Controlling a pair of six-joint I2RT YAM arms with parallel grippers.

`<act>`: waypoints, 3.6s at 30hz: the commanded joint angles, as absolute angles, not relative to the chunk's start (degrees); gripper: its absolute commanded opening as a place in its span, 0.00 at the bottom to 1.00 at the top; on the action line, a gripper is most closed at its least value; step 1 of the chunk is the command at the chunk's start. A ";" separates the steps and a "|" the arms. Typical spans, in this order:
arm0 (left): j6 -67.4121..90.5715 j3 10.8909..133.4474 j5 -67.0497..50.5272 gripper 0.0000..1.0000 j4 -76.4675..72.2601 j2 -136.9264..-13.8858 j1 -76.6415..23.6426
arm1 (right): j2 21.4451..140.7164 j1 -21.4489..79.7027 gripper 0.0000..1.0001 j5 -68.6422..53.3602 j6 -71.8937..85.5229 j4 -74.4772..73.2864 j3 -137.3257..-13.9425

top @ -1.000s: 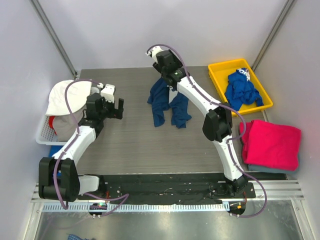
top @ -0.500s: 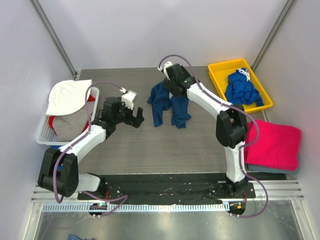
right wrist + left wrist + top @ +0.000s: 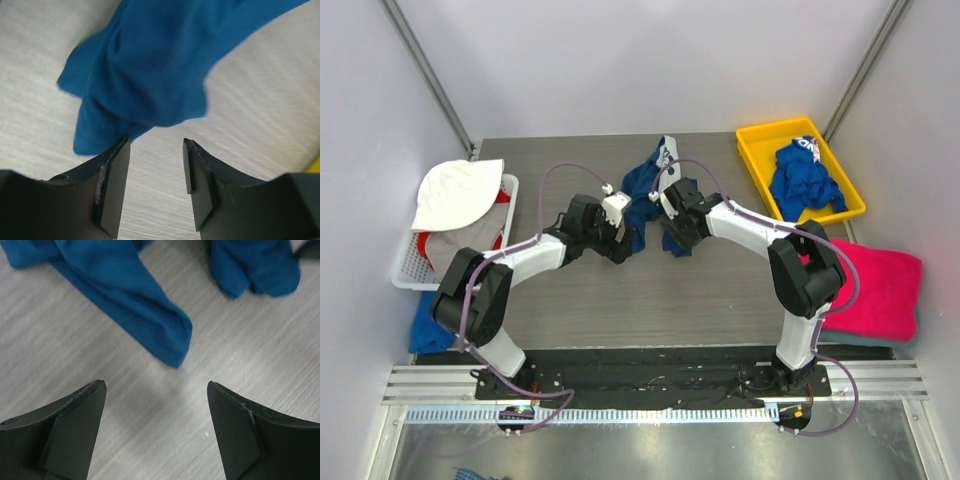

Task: Fold and stack the t-shirts
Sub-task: Move the tshirt to the center of the board, then flatten out the tshirt

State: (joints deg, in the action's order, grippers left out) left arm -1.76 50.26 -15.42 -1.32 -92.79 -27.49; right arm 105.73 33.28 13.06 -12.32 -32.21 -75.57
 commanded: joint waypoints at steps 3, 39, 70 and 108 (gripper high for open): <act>-0.70 56.86 -14.07 0.84 -1.41 -96.49 -29.70 | 102.05 33.57 0.51 8.44 -9.23 -29.88 -73.57; -3.60 59.33 -9.23 0.82 -0.18 -99.84 -33.57 | 103.18 34.80 0.50 -3.95 -7.82 -23.91 -68.02; -3.60 59.06 -9.41 0.81 -0.18 -100.81 -33.57 | 104.50 34.89 0.48 2.72 -9.84 -23.55 -74.70; -4.57 58.45 -8.61 0.80 -0.18 -101.16 -33.57 | 103.28 32.43 0.46 12.48 -15.29 -22.24 -73.83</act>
